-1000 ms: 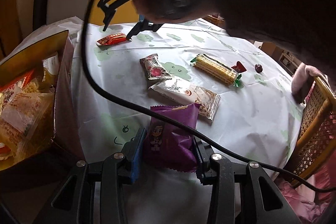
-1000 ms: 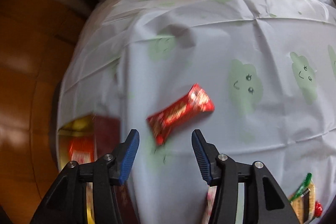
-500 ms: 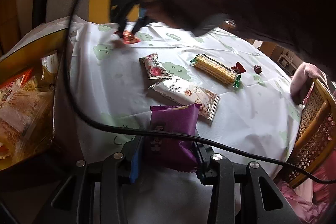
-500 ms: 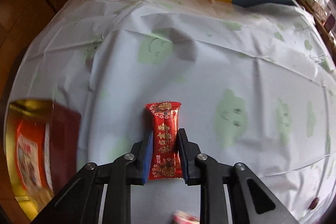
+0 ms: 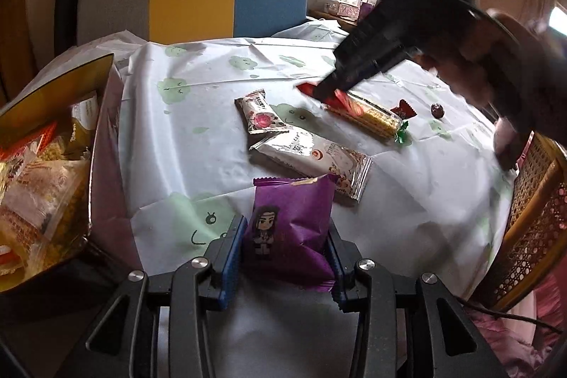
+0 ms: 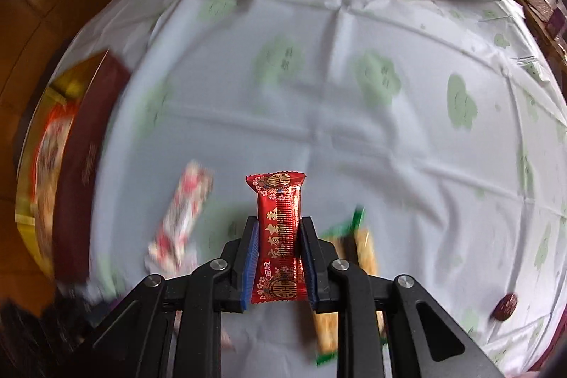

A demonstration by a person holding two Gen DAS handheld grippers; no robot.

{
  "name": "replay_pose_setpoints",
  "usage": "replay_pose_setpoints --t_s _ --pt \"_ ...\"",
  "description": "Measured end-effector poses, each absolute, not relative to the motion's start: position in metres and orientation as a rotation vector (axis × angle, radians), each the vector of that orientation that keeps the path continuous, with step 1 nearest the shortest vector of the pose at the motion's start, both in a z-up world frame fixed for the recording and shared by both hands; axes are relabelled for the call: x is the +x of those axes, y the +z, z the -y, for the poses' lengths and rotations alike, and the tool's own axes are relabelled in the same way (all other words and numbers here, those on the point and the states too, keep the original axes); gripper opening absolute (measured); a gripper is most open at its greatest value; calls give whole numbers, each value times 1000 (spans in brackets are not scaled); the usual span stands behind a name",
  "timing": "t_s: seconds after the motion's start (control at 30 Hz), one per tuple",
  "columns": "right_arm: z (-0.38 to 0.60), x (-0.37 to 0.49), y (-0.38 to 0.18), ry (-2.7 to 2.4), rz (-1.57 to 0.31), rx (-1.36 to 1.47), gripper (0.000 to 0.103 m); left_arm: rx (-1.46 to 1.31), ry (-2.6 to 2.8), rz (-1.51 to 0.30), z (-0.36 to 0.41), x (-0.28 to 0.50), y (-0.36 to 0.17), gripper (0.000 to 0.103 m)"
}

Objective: Organize snacks
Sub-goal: 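Grasp the red wrapped candy with the right gripper while the left gripper holds the purple bag, then carry the purple bag into the gold tray and release with left while right holds the candy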

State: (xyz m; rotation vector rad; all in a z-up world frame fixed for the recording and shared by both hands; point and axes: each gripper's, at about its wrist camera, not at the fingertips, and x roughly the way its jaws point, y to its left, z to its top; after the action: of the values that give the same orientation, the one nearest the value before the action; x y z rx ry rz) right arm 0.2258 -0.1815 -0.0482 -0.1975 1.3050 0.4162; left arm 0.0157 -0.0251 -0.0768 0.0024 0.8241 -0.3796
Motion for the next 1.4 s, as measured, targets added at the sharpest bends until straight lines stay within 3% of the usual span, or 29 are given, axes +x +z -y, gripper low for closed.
replay_pose_setpoints --t_s 0.6,0.87,1.17,1.4 --pt "171 153 -72 438 -1166 -344 24 71 -318 -880 39 22 -73 41" --pt "168 152 -75 446 -1155 -397 24 14 -314 -834 32 17 -38 41" --pt "161 145 -74 439 -1128 -443 24 -85 -111 -799 -24 22 10 41" --pt "156 140 -75 437 -1118 -455 24 -115 121 -809 -80 29 14 41"
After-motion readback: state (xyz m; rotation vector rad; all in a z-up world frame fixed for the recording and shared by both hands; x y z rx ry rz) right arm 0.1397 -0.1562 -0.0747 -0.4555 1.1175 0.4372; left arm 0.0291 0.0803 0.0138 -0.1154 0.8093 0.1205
